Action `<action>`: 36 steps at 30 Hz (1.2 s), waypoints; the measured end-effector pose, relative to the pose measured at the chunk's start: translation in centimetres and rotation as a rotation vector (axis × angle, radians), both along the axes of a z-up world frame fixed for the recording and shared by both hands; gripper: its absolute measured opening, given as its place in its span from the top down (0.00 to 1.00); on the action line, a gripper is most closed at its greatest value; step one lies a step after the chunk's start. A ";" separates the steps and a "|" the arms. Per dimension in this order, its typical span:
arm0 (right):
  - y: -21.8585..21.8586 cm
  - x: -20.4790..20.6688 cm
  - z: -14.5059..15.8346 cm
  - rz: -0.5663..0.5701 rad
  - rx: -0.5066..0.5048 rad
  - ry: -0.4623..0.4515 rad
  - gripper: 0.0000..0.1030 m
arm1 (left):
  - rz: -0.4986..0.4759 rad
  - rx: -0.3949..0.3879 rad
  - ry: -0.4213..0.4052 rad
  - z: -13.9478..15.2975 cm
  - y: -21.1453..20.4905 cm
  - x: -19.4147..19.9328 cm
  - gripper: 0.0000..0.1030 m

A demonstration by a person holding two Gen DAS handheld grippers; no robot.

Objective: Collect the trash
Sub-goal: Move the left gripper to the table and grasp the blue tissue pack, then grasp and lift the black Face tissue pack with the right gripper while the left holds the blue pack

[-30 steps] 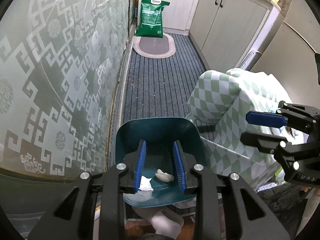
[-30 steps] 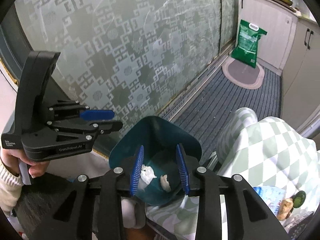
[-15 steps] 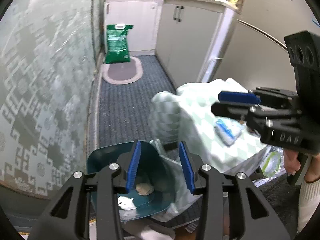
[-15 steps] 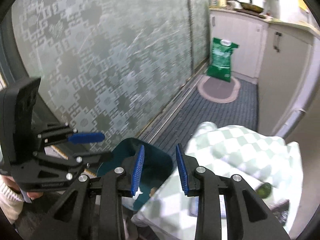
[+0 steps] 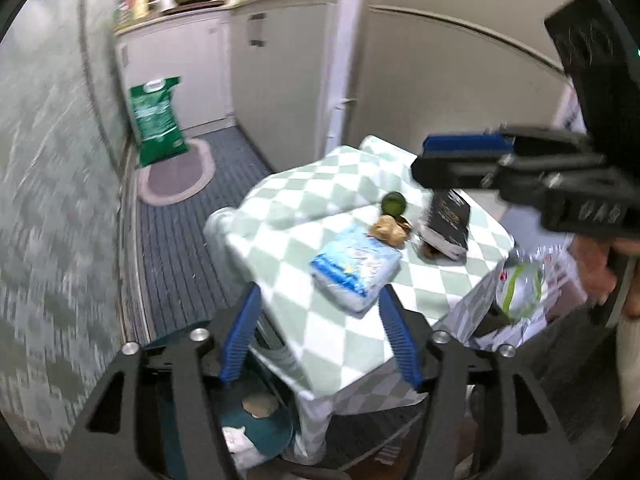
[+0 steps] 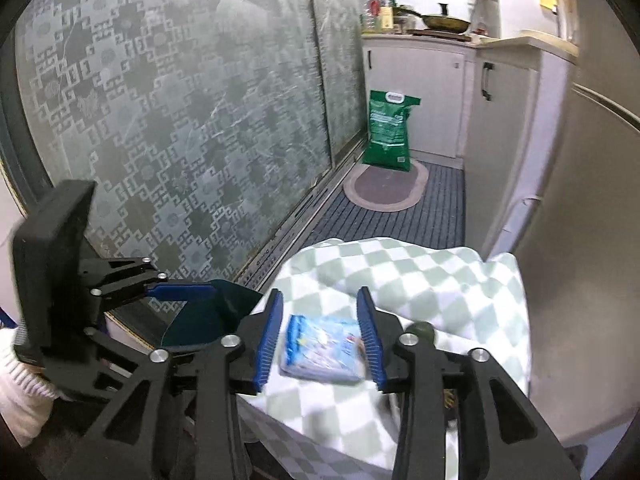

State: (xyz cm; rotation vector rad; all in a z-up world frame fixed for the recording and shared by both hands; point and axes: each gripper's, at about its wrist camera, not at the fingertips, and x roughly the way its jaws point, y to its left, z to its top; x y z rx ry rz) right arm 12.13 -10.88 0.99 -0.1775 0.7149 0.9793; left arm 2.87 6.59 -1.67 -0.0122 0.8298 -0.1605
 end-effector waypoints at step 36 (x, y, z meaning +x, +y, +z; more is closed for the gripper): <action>-7.2 1.9 -8.4 -0.014 -0.059 -0.097 0.15 | -0.315 0.120 0.062 -5.6 -4.1 6.6 0.47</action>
